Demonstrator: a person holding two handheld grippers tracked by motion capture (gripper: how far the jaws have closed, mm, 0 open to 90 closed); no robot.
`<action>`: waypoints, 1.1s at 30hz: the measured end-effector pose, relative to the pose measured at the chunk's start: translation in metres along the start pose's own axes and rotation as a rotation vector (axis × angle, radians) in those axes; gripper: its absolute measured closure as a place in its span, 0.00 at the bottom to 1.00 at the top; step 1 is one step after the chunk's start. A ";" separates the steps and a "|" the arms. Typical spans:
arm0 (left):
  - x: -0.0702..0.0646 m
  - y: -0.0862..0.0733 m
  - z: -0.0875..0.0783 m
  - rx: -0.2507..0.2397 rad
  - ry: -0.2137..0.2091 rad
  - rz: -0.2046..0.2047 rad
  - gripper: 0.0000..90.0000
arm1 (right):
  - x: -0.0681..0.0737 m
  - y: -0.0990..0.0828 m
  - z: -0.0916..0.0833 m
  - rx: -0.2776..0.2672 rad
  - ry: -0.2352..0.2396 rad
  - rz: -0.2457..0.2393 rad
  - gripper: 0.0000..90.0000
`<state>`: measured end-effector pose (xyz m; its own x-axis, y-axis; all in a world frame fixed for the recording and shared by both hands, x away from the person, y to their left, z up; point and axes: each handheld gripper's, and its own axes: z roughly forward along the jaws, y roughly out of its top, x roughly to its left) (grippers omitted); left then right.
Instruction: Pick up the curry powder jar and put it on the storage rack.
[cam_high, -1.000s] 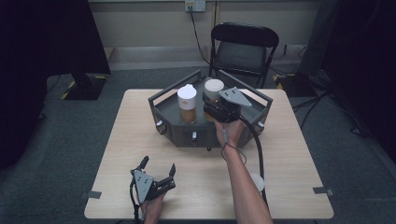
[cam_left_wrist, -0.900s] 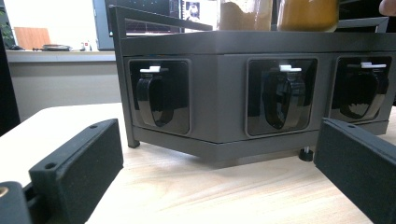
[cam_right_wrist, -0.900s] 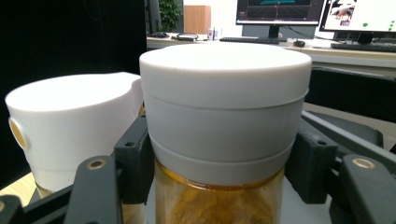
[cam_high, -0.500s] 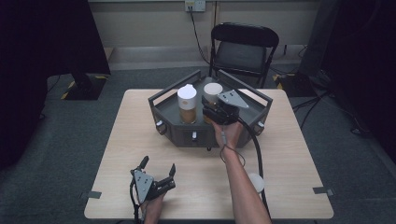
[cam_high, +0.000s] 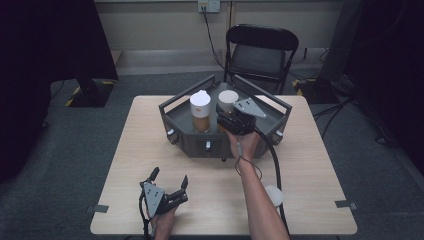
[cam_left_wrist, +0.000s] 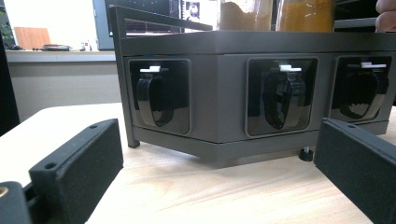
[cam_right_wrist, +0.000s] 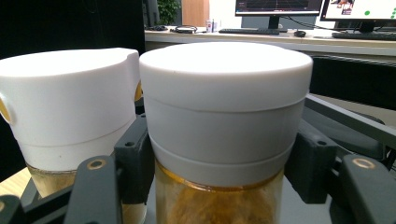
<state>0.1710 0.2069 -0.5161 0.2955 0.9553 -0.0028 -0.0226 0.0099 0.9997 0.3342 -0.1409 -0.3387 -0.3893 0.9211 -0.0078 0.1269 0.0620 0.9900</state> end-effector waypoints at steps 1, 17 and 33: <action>0.000 0.000 0.000 0.000 0.000 0.000 0.01 | 0.000 0.000 0.000 0.000 0.000 -0.002 0.39; 0.000 0.000 0.000 -0.001 0.000 0.000 0.01 | 0.004 -0.003 -0.002 -0.006 -0.012 0.005 0.38; 0.000 0.000 0.000 0.000 0.000 0.000 0.01 | -0.002 -0.003 -0.002 -0.031 0.002 0.020 0.20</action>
<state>0.1710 0.2069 -0.5163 0.2957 0.9553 -0.0026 -0.0232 0.0099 0.9997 0.3322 -0.1437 -0.3418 -0.3884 0.9214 0.0124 0.1061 0.0313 0.9939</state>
